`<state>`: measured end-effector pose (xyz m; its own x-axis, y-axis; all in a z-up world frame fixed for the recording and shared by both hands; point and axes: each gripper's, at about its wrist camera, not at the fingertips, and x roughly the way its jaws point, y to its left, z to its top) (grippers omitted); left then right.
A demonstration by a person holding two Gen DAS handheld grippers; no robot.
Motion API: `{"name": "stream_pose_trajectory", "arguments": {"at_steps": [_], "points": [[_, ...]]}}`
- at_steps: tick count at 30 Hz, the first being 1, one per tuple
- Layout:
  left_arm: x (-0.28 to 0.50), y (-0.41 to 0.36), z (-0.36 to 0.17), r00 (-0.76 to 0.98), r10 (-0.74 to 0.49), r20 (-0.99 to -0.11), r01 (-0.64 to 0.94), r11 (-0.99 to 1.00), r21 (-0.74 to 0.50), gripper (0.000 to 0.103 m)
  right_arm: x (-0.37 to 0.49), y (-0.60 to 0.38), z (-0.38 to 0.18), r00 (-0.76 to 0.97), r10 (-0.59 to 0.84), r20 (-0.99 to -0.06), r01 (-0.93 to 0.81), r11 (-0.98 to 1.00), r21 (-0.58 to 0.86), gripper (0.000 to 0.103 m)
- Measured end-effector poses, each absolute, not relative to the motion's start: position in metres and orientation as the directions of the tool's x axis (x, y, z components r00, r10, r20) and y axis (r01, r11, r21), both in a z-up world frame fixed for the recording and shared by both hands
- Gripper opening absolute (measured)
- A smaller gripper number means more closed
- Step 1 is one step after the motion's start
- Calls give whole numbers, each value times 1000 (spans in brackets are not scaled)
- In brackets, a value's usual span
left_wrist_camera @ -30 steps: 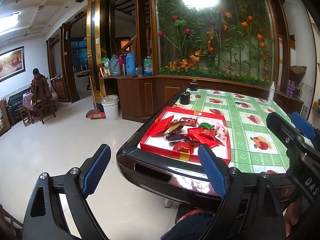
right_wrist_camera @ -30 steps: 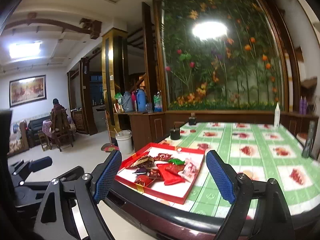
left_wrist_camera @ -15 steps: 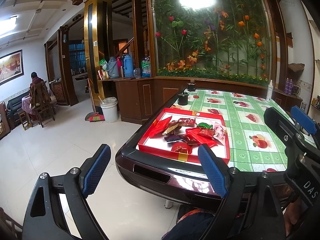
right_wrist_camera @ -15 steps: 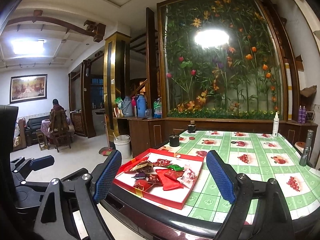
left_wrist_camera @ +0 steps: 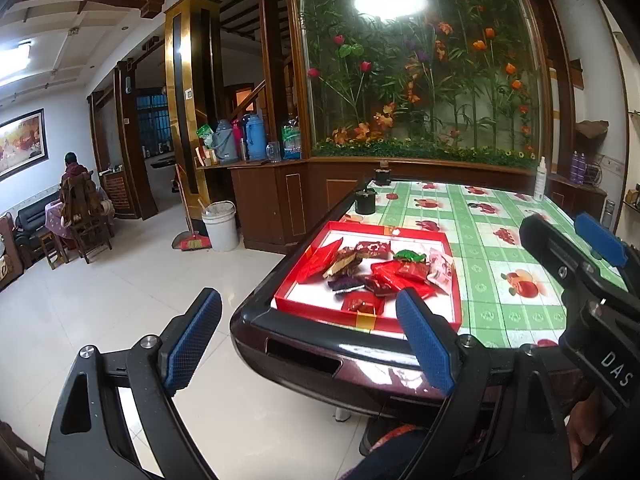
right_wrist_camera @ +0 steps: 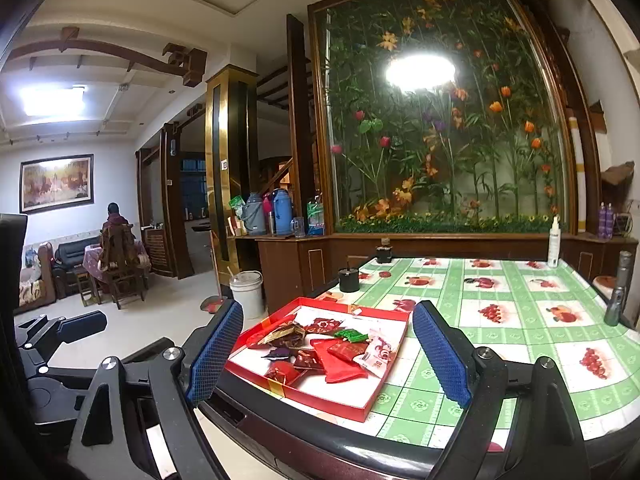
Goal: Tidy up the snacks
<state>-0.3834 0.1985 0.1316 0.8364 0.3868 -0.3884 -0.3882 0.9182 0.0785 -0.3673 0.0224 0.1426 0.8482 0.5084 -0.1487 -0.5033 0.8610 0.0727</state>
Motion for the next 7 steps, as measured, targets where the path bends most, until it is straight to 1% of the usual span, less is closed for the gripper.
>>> {"name": "stream_pose_trajectory", "arguments": {"at_steps": [4,7], "points": [[-362,195,136,839,382,-388,-380,921,85,90,-346,22,143,844,509,-168,-502,860,84,88],[-340,184,140,837,386,-387,-367,922,125,90,-320,19,142,831,520,-197,-504,854,128,88]]}}
